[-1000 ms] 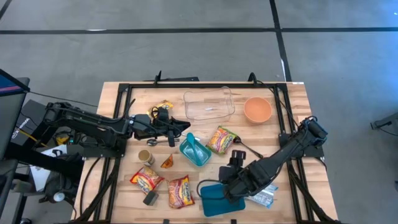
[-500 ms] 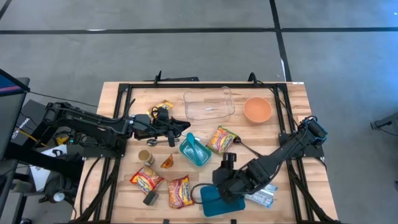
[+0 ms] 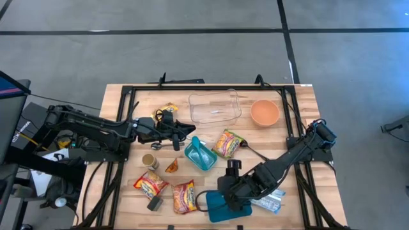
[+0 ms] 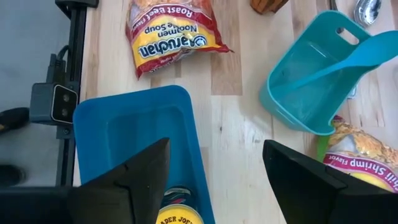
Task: Pick & Place Food Item
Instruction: Put the black seasoning bottle into the blue bin
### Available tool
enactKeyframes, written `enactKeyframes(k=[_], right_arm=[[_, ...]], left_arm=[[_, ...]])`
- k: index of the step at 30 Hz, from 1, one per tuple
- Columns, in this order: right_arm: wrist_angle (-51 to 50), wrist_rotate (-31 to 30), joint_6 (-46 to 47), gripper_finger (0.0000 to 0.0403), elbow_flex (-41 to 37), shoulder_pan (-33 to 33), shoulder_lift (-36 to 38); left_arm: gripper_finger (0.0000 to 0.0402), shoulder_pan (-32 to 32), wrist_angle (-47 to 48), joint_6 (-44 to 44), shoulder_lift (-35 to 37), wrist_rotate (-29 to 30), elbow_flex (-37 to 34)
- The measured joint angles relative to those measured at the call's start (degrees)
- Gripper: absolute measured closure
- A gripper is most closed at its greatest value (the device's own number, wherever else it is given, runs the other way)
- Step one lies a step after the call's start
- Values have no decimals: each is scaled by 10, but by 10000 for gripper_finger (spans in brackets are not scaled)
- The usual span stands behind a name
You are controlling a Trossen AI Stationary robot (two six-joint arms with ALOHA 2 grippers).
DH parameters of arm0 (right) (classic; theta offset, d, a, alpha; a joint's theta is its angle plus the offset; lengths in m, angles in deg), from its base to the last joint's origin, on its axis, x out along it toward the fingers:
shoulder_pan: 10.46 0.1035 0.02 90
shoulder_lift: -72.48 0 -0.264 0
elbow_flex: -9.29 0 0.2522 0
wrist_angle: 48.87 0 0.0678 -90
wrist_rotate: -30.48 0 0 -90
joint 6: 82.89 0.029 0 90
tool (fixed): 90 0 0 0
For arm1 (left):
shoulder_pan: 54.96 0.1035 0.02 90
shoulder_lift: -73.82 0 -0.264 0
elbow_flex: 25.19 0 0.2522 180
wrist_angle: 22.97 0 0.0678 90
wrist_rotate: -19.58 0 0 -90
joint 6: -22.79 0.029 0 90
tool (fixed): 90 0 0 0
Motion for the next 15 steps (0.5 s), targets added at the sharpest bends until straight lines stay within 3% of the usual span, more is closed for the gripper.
enactKeyframes(k=[15], right_arm=[[-59, 0, 23, 152, 0, -34, 0]], left_arm=[[366, 0, 0, 0, 0, -1, 0]])
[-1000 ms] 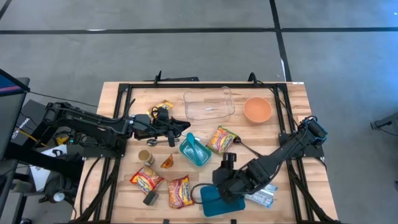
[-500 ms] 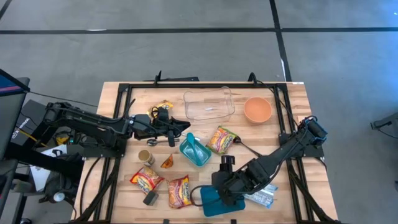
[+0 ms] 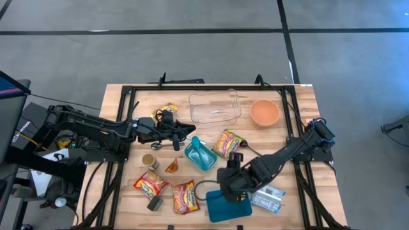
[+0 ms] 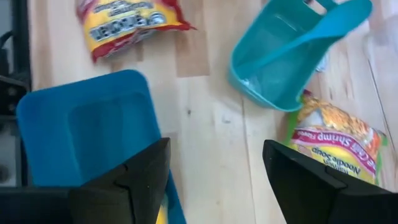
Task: Pick & Place Food Item
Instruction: Put the black seasoning bottle into the blue bin
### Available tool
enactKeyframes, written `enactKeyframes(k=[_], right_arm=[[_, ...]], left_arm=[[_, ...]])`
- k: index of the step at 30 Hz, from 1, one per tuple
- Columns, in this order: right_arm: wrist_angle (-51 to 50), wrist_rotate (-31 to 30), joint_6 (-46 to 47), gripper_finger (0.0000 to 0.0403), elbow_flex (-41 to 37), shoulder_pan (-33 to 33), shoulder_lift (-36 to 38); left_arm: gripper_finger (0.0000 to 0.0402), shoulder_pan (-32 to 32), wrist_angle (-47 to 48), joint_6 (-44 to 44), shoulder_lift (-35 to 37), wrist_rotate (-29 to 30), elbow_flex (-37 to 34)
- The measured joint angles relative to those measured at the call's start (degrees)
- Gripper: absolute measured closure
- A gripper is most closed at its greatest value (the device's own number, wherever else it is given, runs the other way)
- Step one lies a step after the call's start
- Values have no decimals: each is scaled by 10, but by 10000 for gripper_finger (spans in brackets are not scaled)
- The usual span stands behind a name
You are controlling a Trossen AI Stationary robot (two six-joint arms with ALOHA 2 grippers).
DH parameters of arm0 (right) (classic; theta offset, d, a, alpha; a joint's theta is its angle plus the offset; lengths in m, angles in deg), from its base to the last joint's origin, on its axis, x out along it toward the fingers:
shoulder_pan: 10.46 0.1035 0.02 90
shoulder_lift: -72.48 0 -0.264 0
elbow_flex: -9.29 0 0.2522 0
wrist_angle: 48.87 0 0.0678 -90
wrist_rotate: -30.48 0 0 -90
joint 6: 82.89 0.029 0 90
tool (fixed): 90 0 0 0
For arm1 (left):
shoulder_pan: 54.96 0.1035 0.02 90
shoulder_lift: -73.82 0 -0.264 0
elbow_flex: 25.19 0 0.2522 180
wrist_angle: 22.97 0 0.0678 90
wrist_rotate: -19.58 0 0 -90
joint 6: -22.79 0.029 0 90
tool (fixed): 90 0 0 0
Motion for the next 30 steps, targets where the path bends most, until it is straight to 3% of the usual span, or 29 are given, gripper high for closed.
enactKeyframes(k=[8, 17, 30], right_arm=[[-26, 1, 75, 152, 0, -31, 33], [-134, 0, 198, 152, 0, -42, 96], [-263, 2, 293, 152, -1, -42, 138]], left_arm=[[366, 0, 0, 0, 0, -1, 0], [366, 0, -9, 0, 0, -2, 0], [366, 0, -9, 0, 0, 0, 0]])
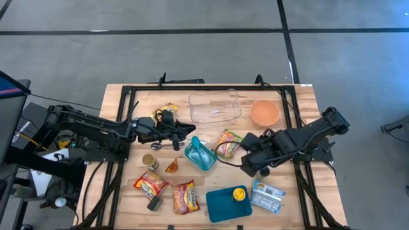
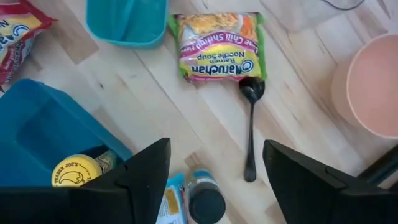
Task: Pick & Place Food Item
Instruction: Put the black seasoning bottle into the blue bin
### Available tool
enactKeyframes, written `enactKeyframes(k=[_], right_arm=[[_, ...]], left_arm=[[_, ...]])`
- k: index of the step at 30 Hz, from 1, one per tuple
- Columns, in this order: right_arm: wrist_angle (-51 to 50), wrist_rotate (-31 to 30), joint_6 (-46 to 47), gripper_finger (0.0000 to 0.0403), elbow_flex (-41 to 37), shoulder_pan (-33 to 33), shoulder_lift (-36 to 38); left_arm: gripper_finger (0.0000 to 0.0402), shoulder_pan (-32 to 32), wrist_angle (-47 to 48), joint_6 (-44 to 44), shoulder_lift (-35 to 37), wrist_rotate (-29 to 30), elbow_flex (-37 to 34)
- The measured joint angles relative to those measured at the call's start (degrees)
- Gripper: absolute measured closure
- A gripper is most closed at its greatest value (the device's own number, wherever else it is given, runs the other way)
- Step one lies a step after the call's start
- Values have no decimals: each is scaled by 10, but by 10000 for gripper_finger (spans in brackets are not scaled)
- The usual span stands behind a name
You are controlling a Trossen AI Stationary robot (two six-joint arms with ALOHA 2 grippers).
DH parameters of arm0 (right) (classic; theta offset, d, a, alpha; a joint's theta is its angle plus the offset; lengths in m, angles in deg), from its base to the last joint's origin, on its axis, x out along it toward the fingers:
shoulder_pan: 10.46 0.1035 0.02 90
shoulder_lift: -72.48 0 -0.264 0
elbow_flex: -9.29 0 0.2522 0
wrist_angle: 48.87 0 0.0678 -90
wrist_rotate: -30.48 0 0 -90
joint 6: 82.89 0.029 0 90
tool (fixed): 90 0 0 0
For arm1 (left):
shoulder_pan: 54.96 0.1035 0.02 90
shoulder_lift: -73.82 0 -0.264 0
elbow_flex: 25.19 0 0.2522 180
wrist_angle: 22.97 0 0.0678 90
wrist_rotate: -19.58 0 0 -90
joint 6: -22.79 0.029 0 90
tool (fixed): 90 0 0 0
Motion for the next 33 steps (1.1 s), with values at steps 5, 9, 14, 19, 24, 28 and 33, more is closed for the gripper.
enactKeyframes(k=[5, 9, 14, 19, 24, 28, 33], right_arm=[[0, 17, 4, 152, 0, 7, 0], [50, 28, -1, 152, -14, 19, -2], [104, 42, -8, 152, -47, 29, -2], [151, 42, -11, 152, -86, 37, -3], [152, 26, -11, 152, -95, 47, -1], [151, 24, -15, 152, -107, 54, 15], [149, 20, 6, 152, -152, 53, 65]], left_arm=[[366, 0, 0, 0, 0, 1, 0], [366, 0, 0, 0, 0, 0, 0], [366, 0, 0, 0, 0, 0, 0], [366, 0, 0, 0, 0, 0, 0], [366, 0, 0, 0, 0, 0, 0], [366, 0, 0, 0, 0, -1, 0], [366, 0, 0, 0, 0, -1, 0]])
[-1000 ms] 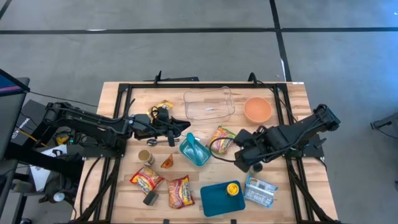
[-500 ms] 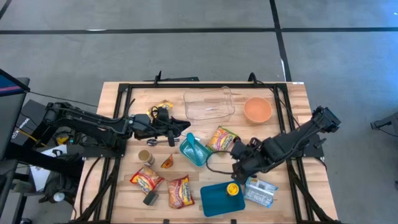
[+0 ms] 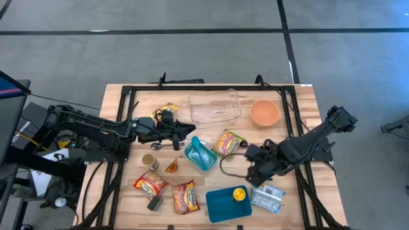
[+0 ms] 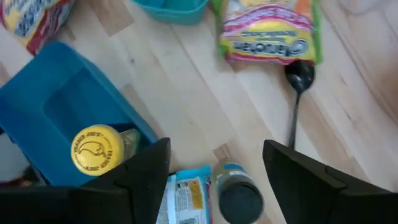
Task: Pick & Place Food Item
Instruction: Put the black seasoning bottle into the blue bin
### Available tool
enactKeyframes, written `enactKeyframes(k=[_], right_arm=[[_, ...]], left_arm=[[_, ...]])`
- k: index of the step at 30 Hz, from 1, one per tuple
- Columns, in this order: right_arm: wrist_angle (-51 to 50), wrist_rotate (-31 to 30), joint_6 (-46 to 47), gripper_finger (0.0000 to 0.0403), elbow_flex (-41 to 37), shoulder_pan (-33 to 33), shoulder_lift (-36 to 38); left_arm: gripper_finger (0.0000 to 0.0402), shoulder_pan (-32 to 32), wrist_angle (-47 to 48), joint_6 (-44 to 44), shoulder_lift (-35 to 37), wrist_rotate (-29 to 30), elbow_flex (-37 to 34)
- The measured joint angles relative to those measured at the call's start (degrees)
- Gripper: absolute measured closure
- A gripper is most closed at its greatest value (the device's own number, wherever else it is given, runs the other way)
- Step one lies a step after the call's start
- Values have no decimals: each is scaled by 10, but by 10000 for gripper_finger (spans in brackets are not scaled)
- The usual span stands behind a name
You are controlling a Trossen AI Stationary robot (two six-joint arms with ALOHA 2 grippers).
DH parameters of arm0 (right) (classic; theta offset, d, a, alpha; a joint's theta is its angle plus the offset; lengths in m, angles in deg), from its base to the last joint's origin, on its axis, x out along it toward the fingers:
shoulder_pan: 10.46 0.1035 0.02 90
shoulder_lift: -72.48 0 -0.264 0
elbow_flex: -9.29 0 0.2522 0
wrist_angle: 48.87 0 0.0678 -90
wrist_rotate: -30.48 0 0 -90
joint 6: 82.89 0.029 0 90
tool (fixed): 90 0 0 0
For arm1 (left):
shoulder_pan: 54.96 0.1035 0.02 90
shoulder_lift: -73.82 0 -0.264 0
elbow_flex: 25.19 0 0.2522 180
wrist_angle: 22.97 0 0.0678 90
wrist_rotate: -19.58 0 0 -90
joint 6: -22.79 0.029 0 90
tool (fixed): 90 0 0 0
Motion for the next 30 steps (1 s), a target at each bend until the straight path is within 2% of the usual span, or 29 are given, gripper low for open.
enactKeyframes(k=[5, 11, 17, 23, 30], right_arm=[[-6, -2, 52, 152, -63, -1, 68], [-42, 31, 137, 152, -110, 0, 121], [-65, 57, 198, 152, -120, 0, 122], [16, 75, 176, 152, -165, 9, 120], [37, 83, 203, 152, -203, 31, 120]], left_arm=[[366, 0, 0, 0, 0, 0, 0], [366, 0, 0, 0, 0, -2, 0], [366, 0, 0, 0, 0, -2, 0], [366, 0, 0, 0, 0, -2, 0], [366, 0, 0, 0, 0, 1, 0]])
